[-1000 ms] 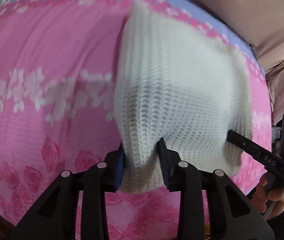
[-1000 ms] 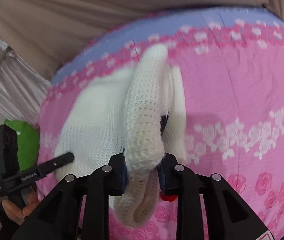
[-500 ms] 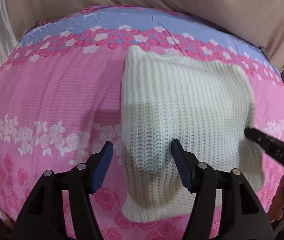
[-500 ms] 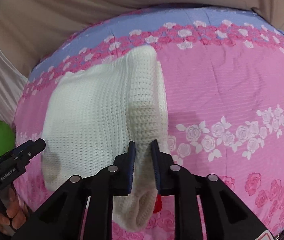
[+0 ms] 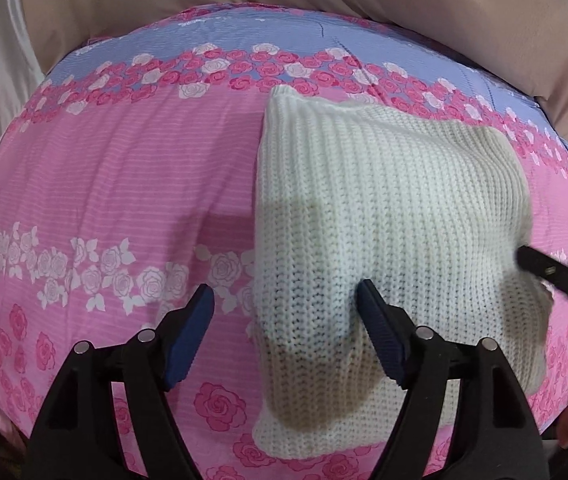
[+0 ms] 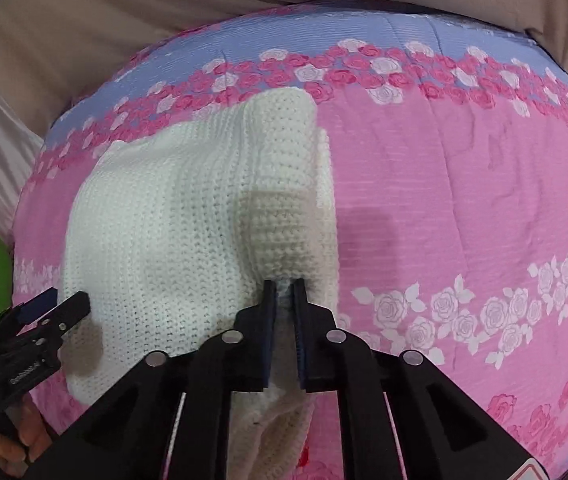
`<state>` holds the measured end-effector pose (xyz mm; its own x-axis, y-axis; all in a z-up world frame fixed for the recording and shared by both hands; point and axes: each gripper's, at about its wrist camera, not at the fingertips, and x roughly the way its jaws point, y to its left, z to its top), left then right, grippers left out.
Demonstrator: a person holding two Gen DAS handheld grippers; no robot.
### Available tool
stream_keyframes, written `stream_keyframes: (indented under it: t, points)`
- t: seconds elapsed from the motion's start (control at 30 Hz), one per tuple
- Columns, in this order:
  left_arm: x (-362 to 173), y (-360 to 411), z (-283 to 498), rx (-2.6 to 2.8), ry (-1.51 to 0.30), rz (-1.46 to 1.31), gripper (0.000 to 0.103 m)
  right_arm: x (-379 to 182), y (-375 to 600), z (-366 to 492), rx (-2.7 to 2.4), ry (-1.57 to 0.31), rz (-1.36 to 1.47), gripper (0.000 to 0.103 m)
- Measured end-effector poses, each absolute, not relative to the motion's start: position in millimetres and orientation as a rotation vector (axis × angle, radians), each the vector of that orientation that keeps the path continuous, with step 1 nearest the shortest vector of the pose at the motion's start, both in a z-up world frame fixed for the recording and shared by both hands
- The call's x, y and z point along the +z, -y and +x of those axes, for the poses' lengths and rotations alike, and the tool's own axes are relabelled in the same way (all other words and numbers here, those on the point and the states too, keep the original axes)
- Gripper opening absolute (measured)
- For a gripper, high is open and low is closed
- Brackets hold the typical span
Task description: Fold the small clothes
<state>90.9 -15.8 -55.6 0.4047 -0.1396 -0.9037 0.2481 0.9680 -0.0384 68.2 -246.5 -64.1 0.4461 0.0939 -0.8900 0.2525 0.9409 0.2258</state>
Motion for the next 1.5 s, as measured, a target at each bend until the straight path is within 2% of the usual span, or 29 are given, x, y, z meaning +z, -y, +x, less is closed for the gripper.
stream_keyframes:
  t: [0.07, 0.17, 0.23, 0.33, 0.53, 0.67, 0.77, 0.8, 0.9, 0.93, 0.97, 1.03, 1.23, 1.33, 1.4, 1.5]
  points:
    - [-53.6, 16.8, 88.9, -0.242, -1.122, 0.12, 0.072, -44.0, 251.0, 57.1, -0.1, -1.071, 0.429, 0.009]
    - [-52.1, 17.6, 86.2, -0.234, -1.123, 0.119, 0.072, -13.6, 242.9, 37.7, -0.104, -0.978, 0.38, 0.01]
    - [-51.2, 19.0, 84.4, -0.229, -1.121, 0.127, 0.071, -23.0, 238.8, 33.0, -0.115, -1.006, 0.376, 0.01]
    - [-46.5, 22.1, 79.7, -0.224, -1.113, 0.146, 0.071, -65.6, 232.5, 38.5, -0.163, -1.095, 0.294, 0.01]
    - [-41.4, 23.9, 72.2, -0.217, -1.105, 0.149, 0.07, -17.7, 227.8, 17.0, -0.149, -0.993, 0.297, 0.012]
    - [-42.1, 22.3, 68.3, -0.206, -1.106, 0.159, 0.07, -67.8, 228.1, 29.7, -0.17, -1.123, 0.24, 0.014]
    - [-31.9, 18.8, 57.2, -0.196, -1.06, 0.148, 0.071, -49.0, 230.8, 22.6, -0.172, -1.083, 0.301, 0.014]
    - [-28.2, 17.1, 52.6, -0.189, -1.047, 0.143, 0.071, -37.3, 229.7, 17.1, -0.164, -1.054, 0.32, 0.014]
    - [-17.6, 14.1, 36.0, -0.182, -0.993, 0.121, 0.083, -9.5, 222.6, -3.3, -0.194, -0.981, 0.301, 0.017]
    - [-15.3, 14.2, 30.6, -0.179, -0.972, 0.121, 0.089, -6.1, 220.9, -10.7, -0.216, -0.969, 0.298, 0.023]
    - [-13.8, 14.6, 25.5, -0.174, -0.952, 0.124, 0.09, -6.2, 219.3, -16.6, -0.236, -0.964, 0.299, 0.032]
    - [-12.9, 18.1, 13.6, -0.165, -0.905, 0.143, 0.092, -12.0, 218.3, -27.9, -0.285, -0.965, 0.306, 0.037]
    - [-22.3, 25.0, -2.9, -0.168, -0.867, 0.188, 0.093, -34.1, 218.2, -41.8, -0.336, -0.986, 0.274, 0.038]
    - [-27.7, 20.3, -3.9, -0.157, -0.882, 0.185, 0.094, -39.1, 212.6, -45.9, -0.343, -0.984, 0.245, 0.043]
    - [-25.7, 16.5, -4.9, -0.154, -0.879, 0.164, 0.094, -43.9, 209.5, -46.6, -0.336, -1.004, 0.234, 0.043]
    - [-25.7, 13.2, -2.5, -0.138, -0.883, 0.156, 0.096, -28.1, 202.9, -51.5, -0.295, -0.924, 0.227, 0.043]
